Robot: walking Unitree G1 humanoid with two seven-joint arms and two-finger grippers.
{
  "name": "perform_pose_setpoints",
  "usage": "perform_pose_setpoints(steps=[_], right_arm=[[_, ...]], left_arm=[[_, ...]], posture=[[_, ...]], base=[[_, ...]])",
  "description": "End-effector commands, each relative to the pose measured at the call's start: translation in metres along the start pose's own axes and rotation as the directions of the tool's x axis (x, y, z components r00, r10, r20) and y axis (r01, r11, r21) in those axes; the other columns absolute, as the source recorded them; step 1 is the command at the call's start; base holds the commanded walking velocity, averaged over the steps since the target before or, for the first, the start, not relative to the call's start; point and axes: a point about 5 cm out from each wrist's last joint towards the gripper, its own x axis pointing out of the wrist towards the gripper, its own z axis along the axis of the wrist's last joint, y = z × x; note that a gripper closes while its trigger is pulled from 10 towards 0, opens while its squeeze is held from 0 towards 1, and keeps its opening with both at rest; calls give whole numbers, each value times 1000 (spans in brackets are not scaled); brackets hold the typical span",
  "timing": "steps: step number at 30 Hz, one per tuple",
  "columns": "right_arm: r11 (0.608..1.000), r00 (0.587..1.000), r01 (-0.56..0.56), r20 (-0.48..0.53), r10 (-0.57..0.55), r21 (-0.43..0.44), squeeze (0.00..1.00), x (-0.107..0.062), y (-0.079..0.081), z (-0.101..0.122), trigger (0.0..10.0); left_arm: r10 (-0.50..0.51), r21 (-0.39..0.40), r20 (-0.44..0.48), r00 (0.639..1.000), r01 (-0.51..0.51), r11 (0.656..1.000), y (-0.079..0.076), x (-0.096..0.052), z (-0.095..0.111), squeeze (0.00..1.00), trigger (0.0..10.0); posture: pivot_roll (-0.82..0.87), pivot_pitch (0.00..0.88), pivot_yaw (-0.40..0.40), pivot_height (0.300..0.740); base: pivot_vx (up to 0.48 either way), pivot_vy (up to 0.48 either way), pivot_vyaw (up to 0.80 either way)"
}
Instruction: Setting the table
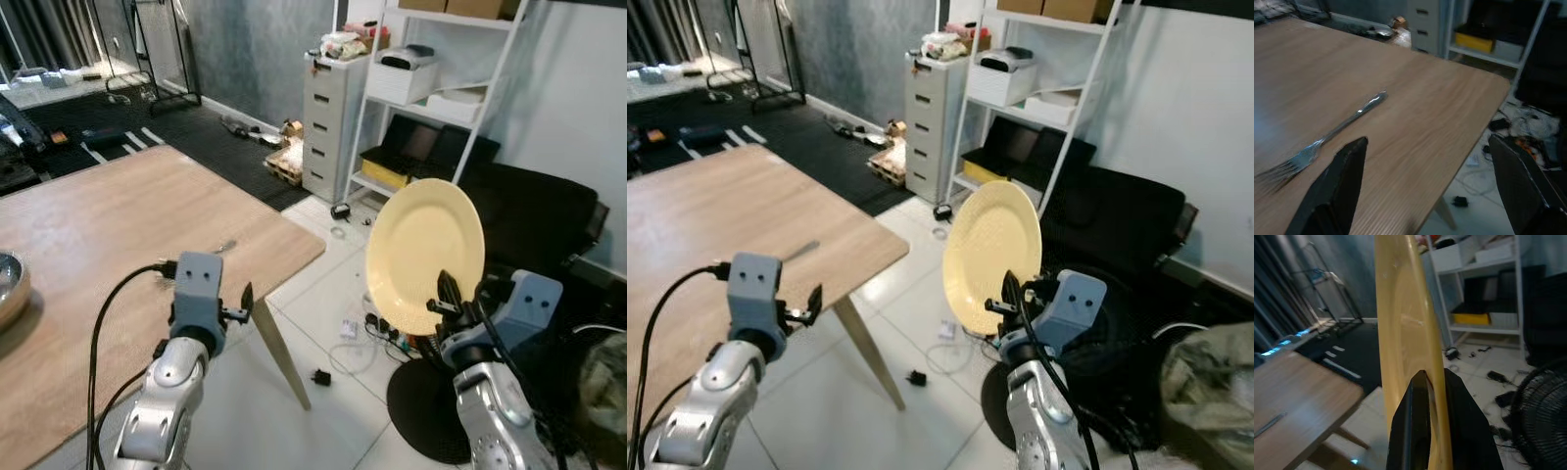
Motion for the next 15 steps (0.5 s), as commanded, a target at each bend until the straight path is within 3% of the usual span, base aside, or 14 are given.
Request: perform_pose_setpoints(steps=[1, 3, 8, 11, 13, 14, 15], right_arm=[[1000, 1000, -8, 9, 8, -2, 0, 0, 2, 1, 10000], [1000, 1000, -8, 9, 8, -2, 0, 0, 2, 1, 10000], [999, 1000, 15, 23, -16, 39, 0, 4, -1, 4, 10000], [994, 999, 32, 18, -34, 101, 0, 6, -4, 3, 10000], [989, 999, 26, 19, -29, 144, 0, 7, -3, 3, 10000], [970, 999, -3, 33, -6, 242, 0, 10, 0, 5, 10000], [970, 999, -3, 33, -6, 242, 0, 10, 0, 5, 10000]], left_arm=[[11, 17, -10, 1000, -11, 1000, 5, -2, -3, 0, 10000], [10, 18, -10, 1000, -10, 1000, 5, -2, -2, 0, 10000], [-31, 15, -1, 1000, 31, 999, 6, -5, 3, 0, 10000], [-37, 4, 6, 999, 37, 999, 9, -11, 5, 0, 10000], [-39, -4, -10, 999, 39, 999, 9, -13, 4, 0, 10000], [-46, -4, -31, 998, 46, 999, 9, -18, 2, 0, 10000], [-46, -4, -31, 998, 46, 999, 9, -18, 2, 0, 10000]], posture=[[47, 27, 81, 740], [47, 27, 81, 740], [73, 20, 97, 740], [92, 21, 93, 740], [107, 22, 88, 740], [120, 25, 83, 740], [120, 25, 83, 740]], base=[[337, 0, 0], [337, 0, 0], [0, 0, 0], [0, 0, 0], [0, 0, 594], [0, 0, 800], [0, 0, 800]])
